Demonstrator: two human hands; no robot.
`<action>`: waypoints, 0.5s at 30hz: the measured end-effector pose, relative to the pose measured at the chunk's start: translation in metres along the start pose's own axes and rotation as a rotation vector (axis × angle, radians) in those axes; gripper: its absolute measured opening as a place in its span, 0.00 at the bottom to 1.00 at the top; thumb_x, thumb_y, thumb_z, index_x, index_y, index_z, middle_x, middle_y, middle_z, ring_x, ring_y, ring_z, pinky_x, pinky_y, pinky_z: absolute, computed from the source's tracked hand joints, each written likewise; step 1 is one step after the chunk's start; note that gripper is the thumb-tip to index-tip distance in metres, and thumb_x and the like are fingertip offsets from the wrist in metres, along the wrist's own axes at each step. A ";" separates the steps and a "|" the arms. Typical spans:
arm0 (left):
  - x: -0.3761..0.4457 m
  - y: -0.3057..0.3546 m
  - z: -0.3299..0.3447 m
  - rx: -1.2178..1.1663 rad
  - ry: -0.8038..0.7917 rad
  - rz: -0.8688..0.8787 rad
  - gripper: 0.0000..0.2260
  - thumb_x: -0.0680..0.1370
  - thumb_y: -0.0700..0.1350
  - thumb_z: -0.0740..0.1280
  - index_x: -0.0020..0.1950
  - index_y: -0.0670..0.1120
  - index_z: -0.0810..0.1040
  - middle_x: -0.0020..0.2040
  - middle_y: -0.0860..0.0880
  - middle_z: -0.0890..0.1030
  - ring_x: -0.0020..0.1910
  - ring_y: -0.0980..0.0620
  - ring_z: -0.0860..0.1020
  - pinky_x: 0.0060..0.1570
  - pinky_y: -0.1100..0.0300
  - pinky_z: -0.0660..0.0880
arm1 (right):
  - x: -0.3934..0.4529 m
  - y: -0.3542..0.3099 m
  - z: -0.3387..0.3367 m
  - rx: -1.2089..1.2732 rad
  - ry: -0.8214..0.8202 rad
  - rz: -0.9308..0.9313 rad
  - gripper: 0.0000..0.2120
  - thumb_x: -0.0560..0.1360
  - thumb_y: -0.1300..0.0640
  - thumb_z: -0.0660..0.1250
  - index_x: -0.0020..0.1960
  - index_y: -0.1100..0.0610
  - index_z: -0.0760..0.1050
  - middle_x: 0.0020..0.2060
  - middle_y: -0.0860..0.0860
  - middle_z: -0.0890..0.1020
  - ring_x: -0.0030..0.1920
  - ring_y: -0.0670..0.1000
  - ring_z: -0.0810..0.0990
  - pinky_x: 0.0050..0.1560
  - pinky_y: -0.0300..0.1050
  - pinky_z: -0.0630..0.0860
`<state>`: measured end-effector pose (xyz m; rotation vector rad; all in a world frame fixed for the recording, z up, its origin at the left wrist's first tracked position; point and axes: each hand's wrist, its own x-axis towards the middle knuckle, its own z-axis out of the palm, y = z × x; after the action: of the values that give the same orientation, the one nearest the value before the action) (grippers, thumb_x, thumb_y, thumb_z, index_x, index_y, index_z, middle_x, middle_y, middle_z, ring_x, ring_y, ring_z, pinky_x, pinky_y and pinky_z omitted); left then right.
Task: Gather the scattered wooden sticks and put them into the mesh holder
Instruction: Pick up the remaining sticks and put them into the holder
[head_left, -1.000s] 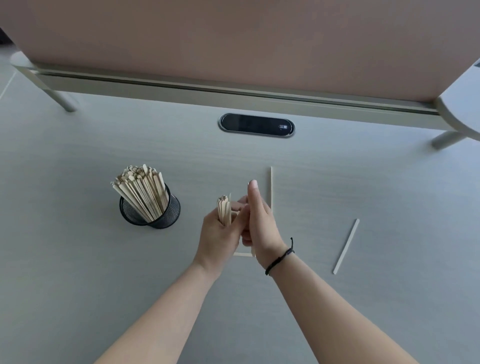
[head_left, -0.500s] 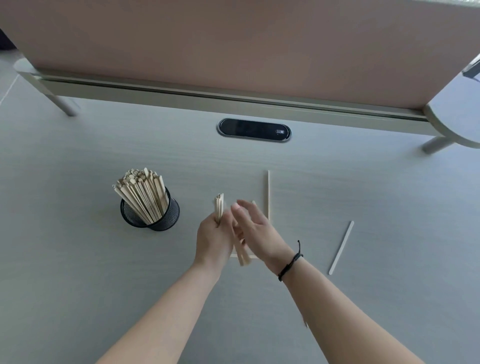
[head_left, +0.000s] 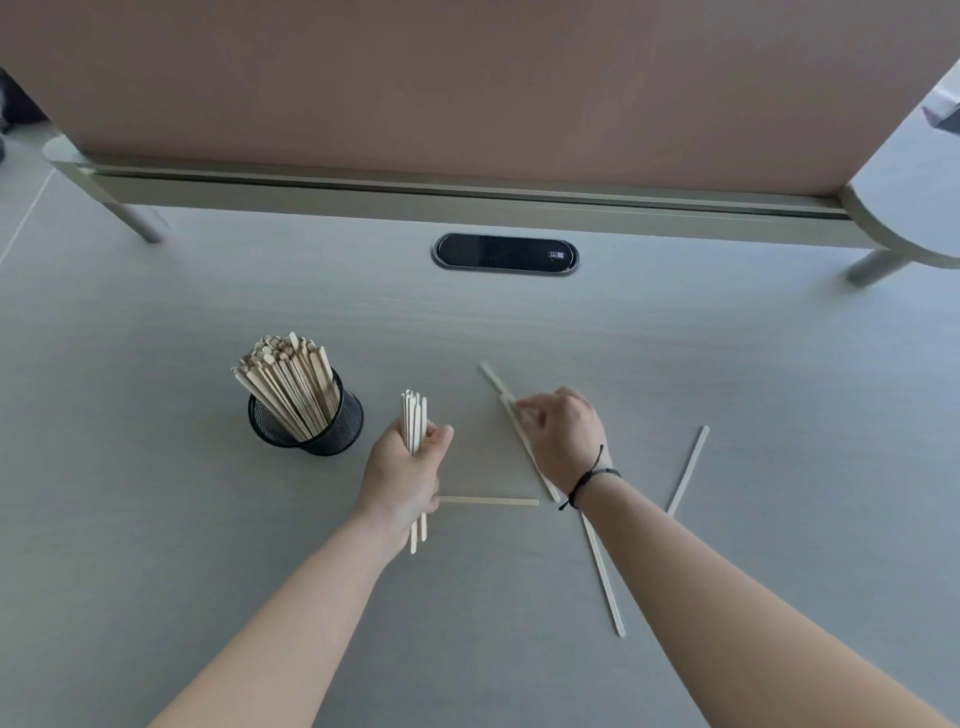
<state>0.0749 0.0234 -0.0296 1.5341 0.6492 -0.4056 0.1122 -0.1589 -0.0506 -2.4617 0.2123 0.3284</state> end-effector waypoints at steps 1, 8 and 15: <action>0.002 -0.004 -0.002 0.063 0.012 0.005 0.12 0.78 0.46 0.70 0.40 0.47 0.68 0.26 0.53 0.64 0.21 0.53 0.59 0.23 0.64 0.59 | -0.007 0.002 0.003 -0.002 -0.010 -0.019 0.11 0.76 0.60 0.65 0.52 0.52 0.85 0.43 0.55 0.78 0.43 0.58 0.79 0.43 0.46 0.74; -0.005 -0.017 -0.014 0.801 -0.098 0.154 0.13 0.67 0.48 0.80 0.46 0.51 0.79 0.34 0.54 0.76 0.31 0.56 0.74 0.30 0.65 0.66 | -0.046 0.015 0.004 0.024 -0.037 -0.051 0.09 0.74 0.57 0.68 0.52 0.52 0.84 0.44 0.51 0.80 0.44 0.55 0.81 0.43 0.43 0.74; -0.001 -0.021 -0.003 0.914 -0.052 0.362 0.18 0.65 0.48 0.81 0.49 0.52 0.77 0.47 0.55 0.72 0.40 0.54 0.76 0.42 0.63 0.73 | -0.054 0.077 -0.042 -0.112 0.308 0.516 0.34 0.72 0.42 0.69 0.72 0.57 0.66 0.71 0.58 0.67 0.71 0.61 0.64 0.69 0.56 0.62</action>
<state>0.0607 0.0258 -0.0454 2.4427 0.1056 -0.4903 0.0510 -0.2414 -0.0473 -2.5284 0.9915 0.1743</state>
